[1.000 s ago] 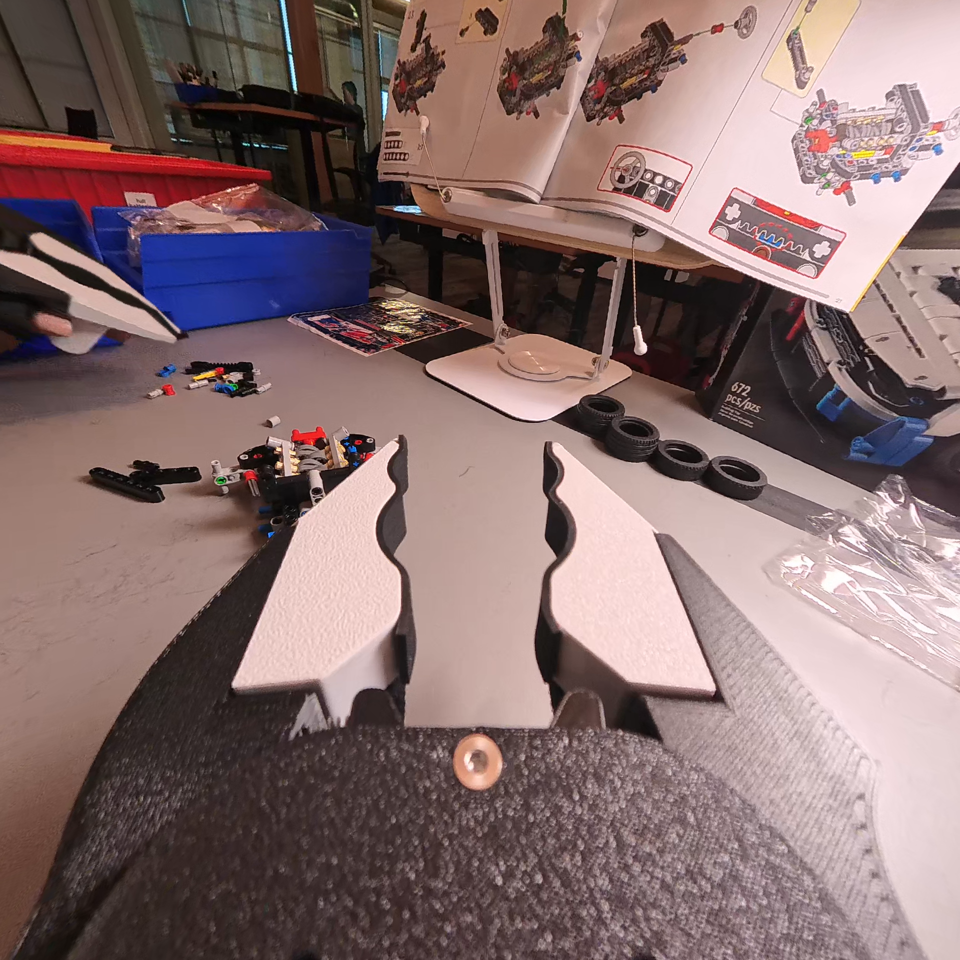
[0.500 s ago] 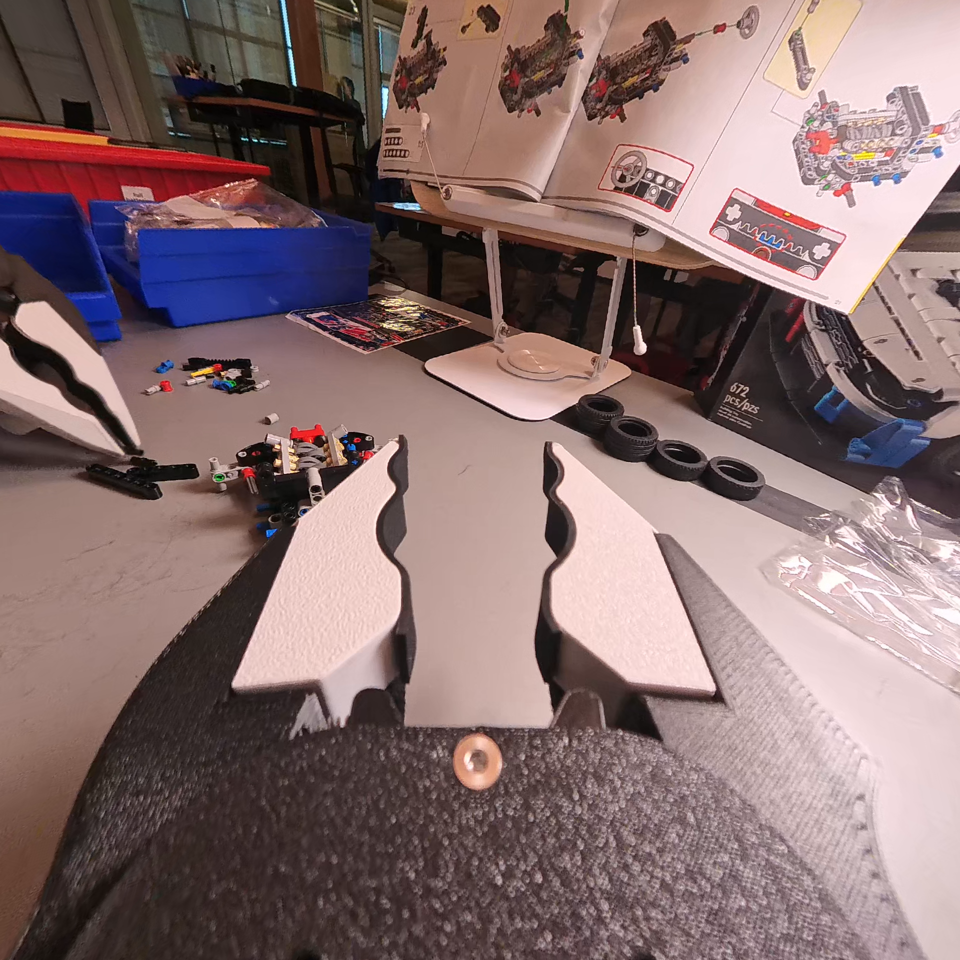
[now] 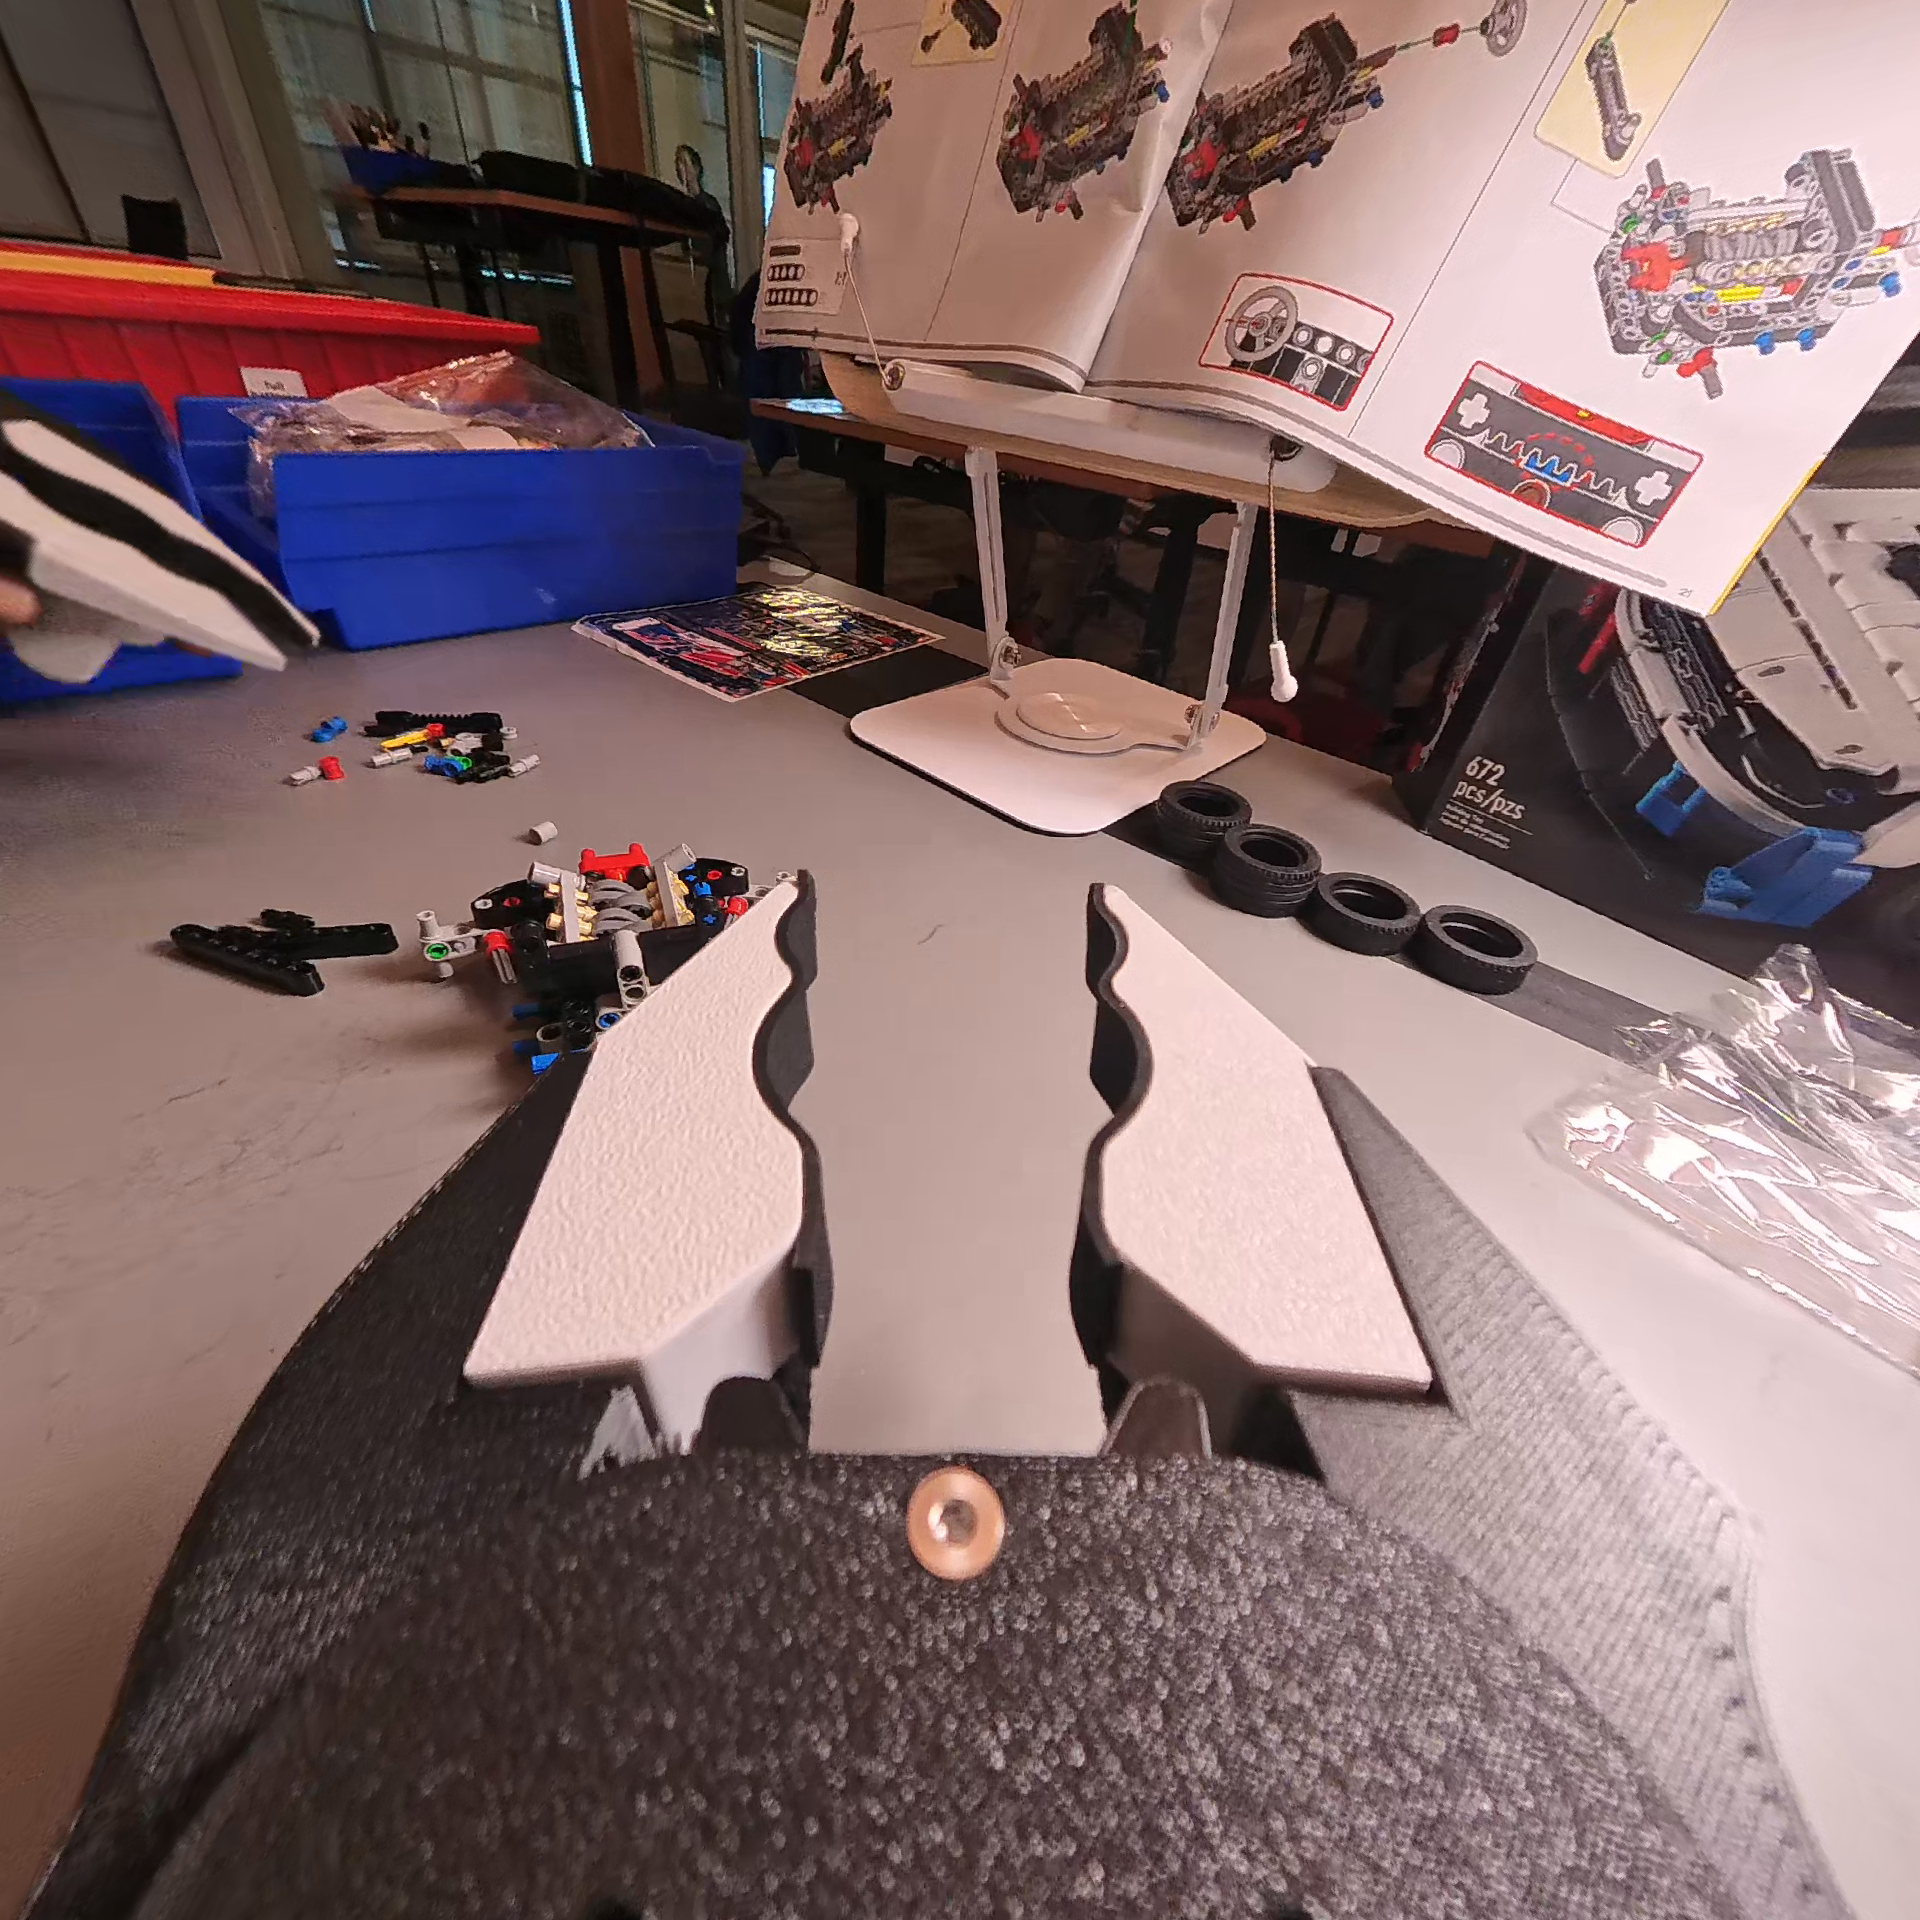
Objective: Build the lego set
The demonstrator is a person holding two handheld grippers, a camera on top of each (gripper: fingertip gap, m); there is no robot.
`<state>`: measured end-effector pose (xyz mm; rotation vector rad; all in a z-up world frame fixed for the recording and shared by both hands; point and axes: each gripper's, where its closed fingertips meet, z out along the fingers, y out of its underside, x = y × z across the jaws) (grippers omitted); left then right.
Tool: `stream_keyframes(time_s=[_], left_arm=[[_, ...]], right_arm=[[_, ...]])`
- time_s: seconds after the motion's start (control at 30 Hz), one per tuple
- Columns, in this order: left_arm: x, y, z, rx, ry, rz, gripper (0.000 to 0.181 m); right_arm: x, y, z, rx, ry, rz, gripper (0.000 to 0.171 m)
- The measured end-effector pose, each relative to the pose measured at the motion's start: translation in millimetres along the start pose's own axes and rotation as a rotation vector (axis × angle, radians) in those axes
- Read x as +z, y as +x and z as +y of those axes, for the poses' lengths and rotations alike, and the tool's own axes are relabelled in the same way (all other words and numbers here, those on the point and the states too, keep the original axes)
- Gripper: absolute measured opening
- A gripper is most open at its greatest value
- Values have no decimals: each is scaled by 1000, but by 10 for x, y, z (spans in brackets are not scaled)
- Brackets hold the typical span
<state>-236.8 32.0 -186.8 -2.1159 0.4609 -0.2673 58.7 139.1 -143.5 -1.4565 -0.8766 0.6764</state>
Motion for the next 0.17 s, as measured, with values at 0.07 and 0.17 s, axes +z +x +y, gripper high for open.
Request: stream_keyframes(time_s=[0.07,0.17], left_arm=[[-44,-286,23,-45,1,-95,17],[54,-431,54,-21,-30,-112,9]], right_arm=[[6,-8,8,-1,-3,-3,51],[7,-4,15,0,-5,-1,51]])
